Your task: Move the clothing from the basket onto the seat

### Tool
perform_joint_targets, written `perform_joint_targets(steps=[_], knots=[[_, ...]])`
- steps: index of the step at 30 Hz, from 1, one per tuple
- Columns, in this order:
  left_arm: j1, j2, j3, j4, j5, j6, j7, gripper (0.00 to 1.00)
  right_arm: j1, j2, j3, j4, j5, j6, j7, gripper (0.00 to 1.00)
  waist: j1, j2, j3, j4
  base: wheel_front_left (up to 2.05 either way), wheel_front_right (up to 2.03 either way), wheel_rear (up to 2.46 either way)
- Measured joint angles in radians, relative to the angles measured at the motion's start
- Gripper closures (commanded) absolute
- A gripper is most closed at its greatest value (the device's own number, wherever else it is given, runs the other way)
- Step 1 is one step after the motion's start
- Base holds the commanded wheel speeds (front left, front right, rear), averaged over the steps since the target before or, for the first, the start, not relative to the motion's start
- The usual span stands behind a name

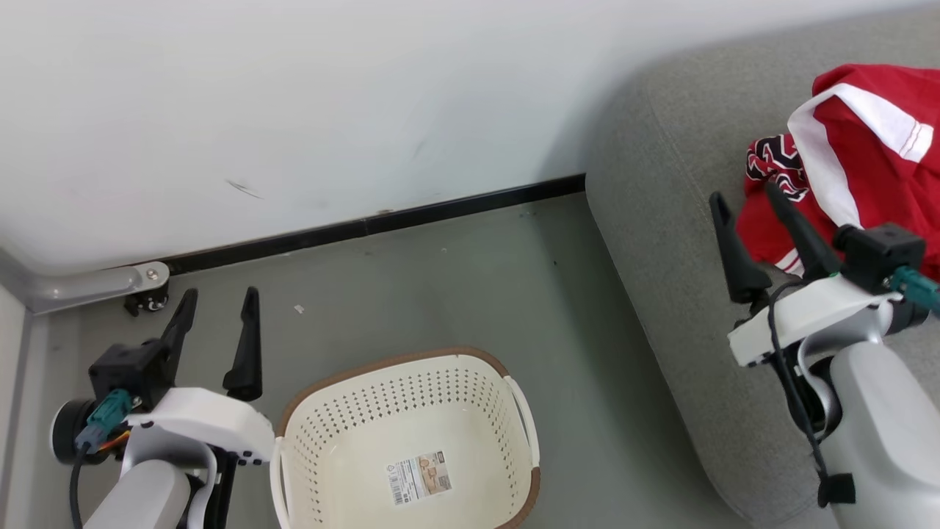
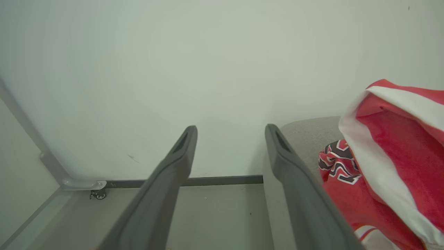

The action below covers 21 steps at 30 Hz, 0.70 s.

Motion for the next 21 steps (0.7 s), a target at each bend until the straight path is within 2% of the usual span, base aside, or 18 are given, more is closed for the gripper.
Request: perform_joint_targets(steps=[9, 21], knots=[[0.088, 0.008, 0.049, 0.019, -0.012, 0.026, -0.026, 0.00, 0.099, 0.059, -0.007, -0.029, -0.035, 0.000, 0.000, 0.00, 0.0000, 0.0000, -0.048, 0.042, 0.00, 0.00, 0.00], [0.204, 0.015, 0.095, 0.017, -0.035, 0.043, -0.044, 0.00, 0.232, 0.084, -0.030, -0.070, -0.075, 0.000, 0.000, 0.00, -0.0001, 0.0000, -0.116, 0.097, 0.00, 0.00, 0.00]])
